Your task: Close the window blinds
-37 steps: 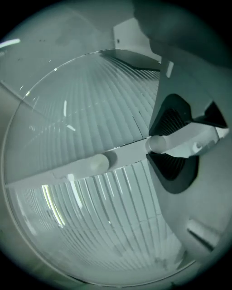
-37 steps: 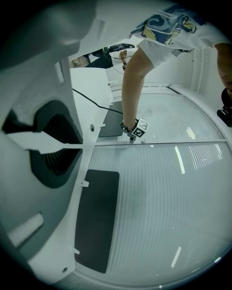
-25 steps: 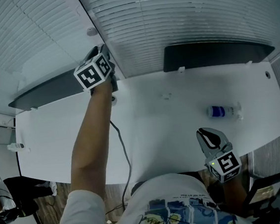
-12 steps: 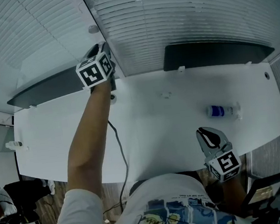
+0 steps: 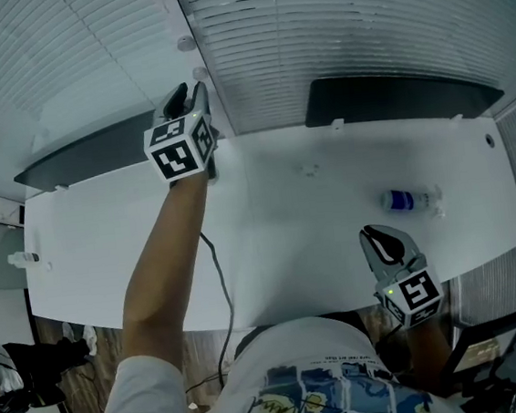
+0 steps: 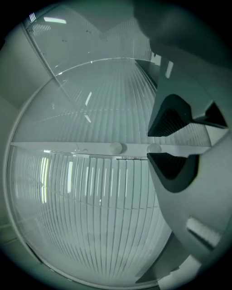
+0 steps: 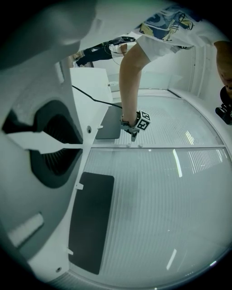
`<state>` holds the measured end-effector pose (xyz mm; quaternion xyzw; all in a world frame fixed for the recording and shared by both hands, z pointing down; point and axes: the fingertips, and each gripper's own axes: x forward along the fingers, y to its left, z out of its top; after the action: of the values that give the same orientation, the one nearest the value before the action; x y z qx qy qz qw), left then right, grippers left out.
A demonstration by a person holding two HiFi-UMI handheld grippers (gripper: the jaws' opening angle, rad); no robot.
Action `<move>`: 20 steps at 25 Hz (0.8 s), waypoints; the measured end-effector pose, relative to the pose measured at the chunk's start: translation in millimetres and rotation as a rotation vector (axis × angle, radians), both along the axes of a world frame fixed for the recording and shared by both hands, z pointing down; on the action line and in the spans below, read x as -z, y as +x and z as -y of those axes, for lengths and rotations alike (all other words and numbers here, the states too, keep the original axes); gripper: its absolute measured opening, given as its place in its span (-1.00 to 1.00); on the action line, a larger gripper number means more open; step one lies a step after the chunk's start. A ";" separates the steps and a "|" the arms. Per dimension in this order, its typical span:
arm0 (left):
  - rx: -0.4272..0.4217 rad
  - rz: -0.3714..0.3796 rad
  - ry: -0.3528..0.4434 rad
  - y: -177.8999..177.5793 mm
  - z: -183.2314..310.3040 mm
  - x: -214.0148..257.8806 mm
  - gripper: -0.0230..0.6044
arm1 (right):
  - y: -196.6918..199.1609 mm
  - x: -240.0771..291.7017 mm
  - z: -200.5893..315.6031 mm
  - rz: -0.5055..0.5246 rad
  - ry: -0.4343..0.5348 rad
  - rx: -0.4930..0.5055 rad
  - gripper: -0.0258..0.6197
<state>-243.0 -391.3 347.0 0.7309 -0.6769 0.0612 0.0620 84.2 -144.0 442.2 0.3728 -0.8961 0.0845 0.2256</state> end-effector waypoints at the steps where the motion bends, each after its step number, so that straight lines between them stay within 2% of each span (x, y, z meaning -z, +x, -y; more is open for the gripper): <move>1: -0.010 0.001 0.005 0.0 -10.2 0.7 -0.58 | -3.6 0.9 -2.4 0.000 0.006 0.003 -0.86; 7: -0.087 0.018 0.017 -0.5 -74.6 2.9 -0.91 | -28.5 11.2 -15.7 0.002 0.038 0.023 -0.86; 14: -0.255 0.007 0.041 12.9 -176.9 5.7 -0.91 | -55.9 22.1 -38.8 0.007 0.090 0.049 -0.86; 17: -0.348 -0.009 0.016 21.9 -223.0 -2.7 -0.91 | -65.8 28.6 -52.4 0.004 0.102 0.050 -0.86; 20: -0.413 0.010 -0.005 25.1 -265.5 -9.4 -0.91 | -78.1 35.6 -66.4 0.005 0.107 0.044 -0.86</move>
<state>-217.8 -125.8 356.4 0.8537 -0.5127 0.0779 0.0465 6.2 -77.6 406.6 0.3645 -0.9078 0.0326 0.2048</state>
